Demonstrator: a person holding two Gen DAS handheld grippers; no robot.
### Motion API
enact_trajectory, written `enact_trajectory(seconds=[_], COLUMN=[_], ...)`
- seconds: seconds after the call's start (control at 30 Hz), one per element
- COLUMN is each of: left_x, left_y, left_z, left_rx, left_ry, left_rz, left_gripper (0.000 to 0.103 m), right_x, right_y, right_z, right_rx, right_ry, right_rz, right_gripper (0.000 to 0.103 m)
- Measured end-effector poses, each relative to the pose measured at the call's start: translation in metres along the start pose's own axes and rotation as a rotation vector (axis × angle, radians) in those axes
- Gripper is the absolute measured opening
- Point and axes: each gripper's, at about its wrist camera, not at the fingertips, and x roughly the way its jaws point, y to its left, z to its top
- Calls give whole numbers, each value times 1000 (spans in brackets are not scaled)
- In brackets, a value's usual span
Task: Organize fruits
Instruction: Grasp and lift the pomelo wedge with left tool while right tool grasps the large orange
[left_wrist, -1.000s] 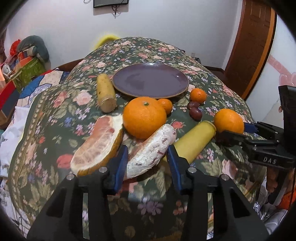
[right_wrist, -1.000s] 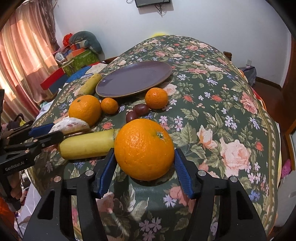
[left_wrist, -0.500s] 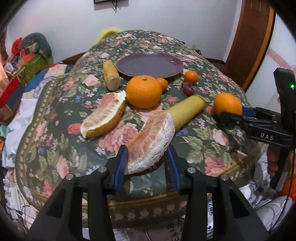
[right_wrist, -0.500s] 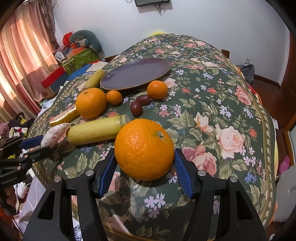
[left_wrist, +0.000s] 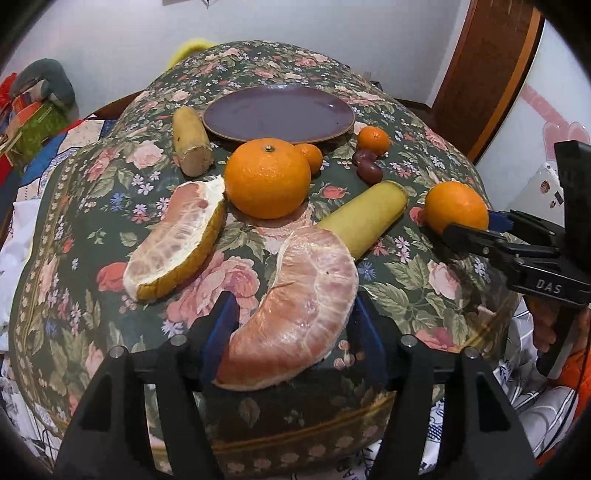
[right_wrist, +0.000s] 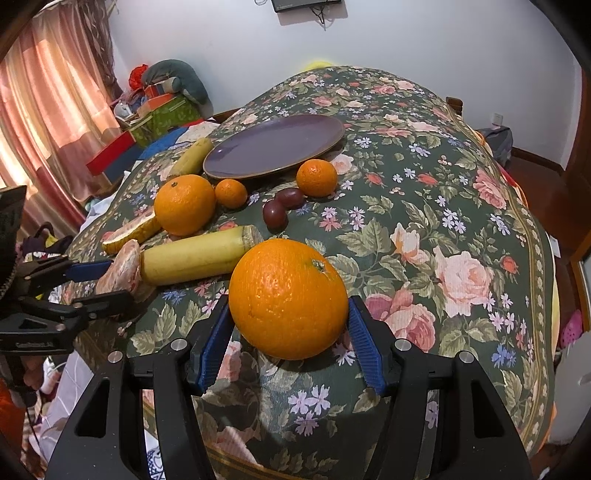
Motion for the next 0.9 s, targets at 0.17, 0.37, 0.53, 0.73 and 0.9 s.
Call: enact_trajectory(seconds=[0.17,0.37,0.53,0.73,0.9], left_x=[1,-8,-16,-32,-44], left_y=[-5,0,8,14,19], left_z=[-1,2,4,16,35], left_rx=[21,-10,-51,-82,-108], left_ry=[-28,-58,-80,-142,-209], left_rz=[18,33,28,35,42], left_gripper=[57,45,45,45,45], right_x=[0,-6,-14,-26,-33], right_y=[0,0,1,5,8], right_z=[0,2,10,28,48], right_rx=[0,11,7,-14,-24], right_ry=[-11,-28,-57,-112,-165], right_rz=[2,2,-6,-17,-21], right_gripper=[57,57,57,57,57])
